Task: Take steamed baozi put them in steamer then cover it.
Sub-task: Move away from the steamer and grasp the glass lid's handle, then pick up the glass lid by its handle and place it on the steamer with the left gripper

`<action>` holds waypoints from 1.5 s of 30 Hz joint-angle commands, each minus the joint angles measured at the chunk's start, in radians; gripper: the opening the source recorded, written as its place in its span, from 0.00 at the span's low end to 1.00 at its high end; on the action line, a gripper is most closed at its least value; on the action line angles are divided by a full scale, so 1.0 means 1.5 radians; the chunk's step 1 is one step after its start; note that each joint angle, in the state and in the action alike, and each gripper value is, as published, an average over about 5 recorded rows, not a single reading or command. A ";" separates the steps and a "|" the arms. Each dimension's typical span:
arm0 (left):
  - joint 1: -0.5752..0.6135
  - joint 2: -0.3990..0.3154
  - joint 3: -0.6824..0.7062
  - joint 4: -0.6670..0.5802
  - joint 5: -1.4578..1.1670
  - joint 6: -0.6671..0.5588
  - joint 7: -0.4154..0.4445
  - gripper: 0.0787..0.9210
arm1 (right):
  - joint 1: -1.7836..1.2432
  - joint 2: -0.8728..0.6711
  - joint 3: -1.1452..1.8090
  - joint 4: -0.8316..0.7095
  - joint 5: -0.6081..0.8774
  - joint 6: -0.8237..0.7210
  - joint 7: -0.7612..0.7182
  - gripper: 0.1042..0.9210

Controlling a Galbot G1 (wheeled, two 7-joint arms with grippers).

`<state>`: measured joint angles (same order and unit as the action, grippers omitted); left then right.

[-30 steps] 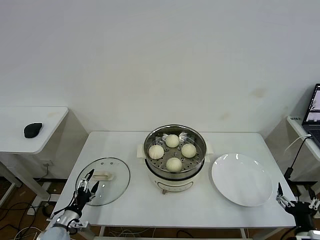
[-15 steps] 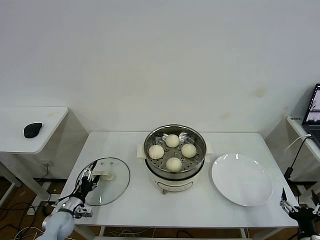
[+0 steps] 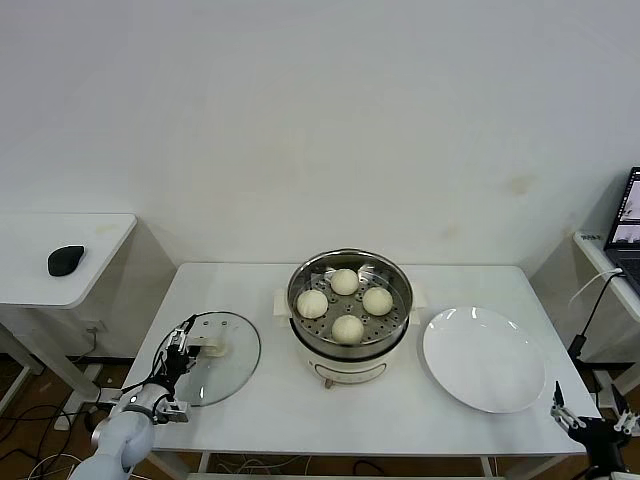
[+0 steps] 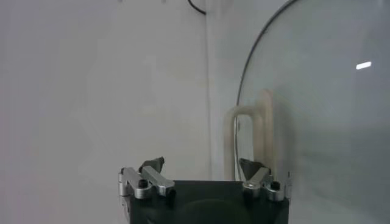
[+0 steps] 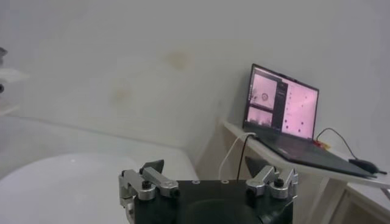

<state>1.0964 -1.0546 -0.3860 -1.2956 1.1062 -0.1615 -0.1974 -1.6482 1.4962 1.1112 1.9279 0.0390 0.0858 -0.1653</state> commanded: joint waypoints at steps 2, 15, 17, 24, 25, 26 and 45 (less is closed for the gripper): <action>-0.010 0.003 0.007 0.002 -0.007 0.002 0.016 0.75 | -0.001 0.002 -0.006 -0.007 -0.009 0.002 0.000 0.88; -0.025 -0.010 0.016 0.047 -0.015 -0.007 0.004 0.31 | -0.004 0.006 -0.017 -0.013 -0.025 0.007 -0.003 0.88; -0.024 -0.012 0.015 0.052 -0.020 -0.011 -0.006 0.24 | -0.004 0.006 -0.017 -0.014 -0.027 0.008 -0.003 0.88; 0.002 -0.017 -0.004 0.018 -0.030 -0.014 -0.047 0.08 | -0.004 0.007 -0.024 -0.015 -0.035 0.009 -0.005 0.88; 0.011 -0.016 -0.010 0.001 -0.029 -0.010 -0.051 0.07 | -0.004 0.007 -0.025 -0.015 -0.037 0.009 -0.005 0.88; 0.021 -0.016 -0.017 -0.018 -0.029 -0.003 -0.054 0.07 | -0.004 0.007 -0.025 -0.015 -0.038 0.009 -0.006 0.88; 0.216 0.078 -0.190 -0.479 -0.122 0.213 0.153 0.07 | -0.018 0.001 -0.079 0.000 -0.067 0.019 -0.008 0.88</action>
<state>1.2994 -1.0001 -0.5609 -1.6486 1.0021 0.0023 -0.1378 -1.6744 1.4989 1.0292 1.9253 -0.0456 0.1122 -0.1773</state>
